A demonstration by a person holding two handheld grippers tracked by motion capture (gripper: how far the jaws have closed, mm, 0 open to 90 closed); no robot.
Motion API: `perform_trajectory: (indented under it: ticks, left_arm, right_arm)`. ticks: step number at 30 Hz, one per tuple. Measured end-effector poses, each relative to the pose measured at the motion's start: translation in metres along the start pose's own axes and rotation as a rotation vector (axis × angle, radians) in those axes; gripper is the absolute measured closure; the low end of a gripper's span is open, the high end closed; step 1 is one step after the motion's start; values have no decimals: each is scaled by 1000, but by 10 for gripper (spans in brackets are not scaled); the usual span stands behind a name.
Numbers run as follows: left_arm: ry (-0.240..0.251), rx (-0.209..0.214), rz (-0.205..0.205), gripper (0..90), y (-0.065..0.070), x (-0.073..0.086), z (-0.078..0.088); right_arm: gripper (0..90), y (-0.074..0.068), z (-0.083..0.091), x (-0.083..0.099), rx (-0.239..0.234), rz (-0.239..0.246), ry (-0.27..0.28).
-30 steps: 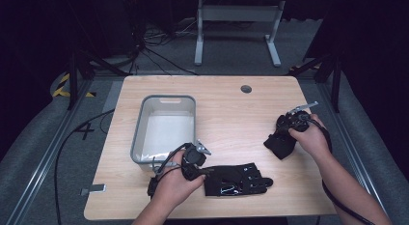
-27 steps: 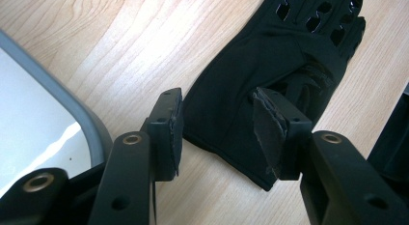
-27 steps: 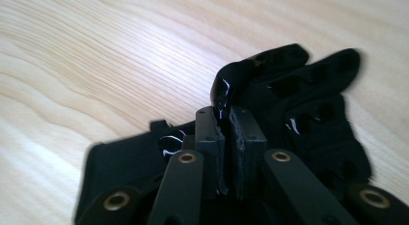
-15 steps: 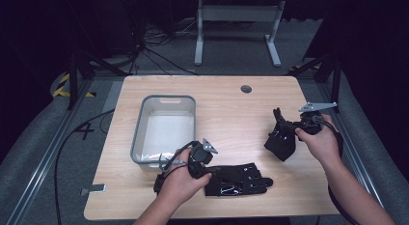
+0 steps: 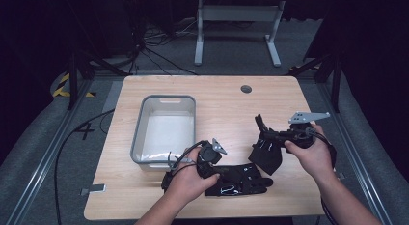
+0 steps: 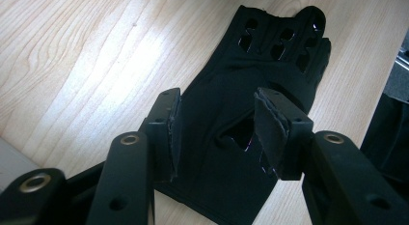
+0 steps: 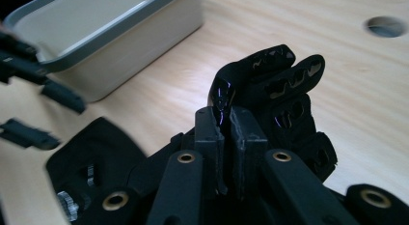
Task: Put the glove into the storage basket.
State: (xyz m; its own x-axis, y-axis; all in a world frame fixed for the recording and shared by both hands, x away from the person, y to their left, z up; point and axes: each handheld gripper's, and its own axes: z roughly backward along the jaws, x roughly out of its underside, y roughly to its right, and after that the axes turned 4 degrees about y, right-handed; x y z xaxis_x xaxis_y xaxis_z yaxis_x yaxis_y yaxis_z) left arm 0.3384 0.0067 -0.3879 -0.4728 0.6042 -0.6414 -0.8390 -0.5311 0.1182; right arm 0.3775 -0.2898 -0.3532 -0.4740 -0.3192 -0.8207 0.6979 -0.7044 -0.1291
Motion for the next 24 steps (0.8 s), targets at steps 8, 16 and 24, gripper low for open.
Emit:
perform_trajectory:
  ticks: [8, 16, 24]
  left_arm:
    - [-10, 39, 5, 536, 5, 2, -2]
    - [-14, 29, 2, 534, 7, 4, 1]
    - [-20, 19, 19, 534, 2, 9, 4]
  right_arm:
    - [828, -30, -16, 2, -95, 0, -5]
    - [824, -45, -37, 7, -131, 3, -59]
    - [810, -54, -61, 21, -156, -17, -119]
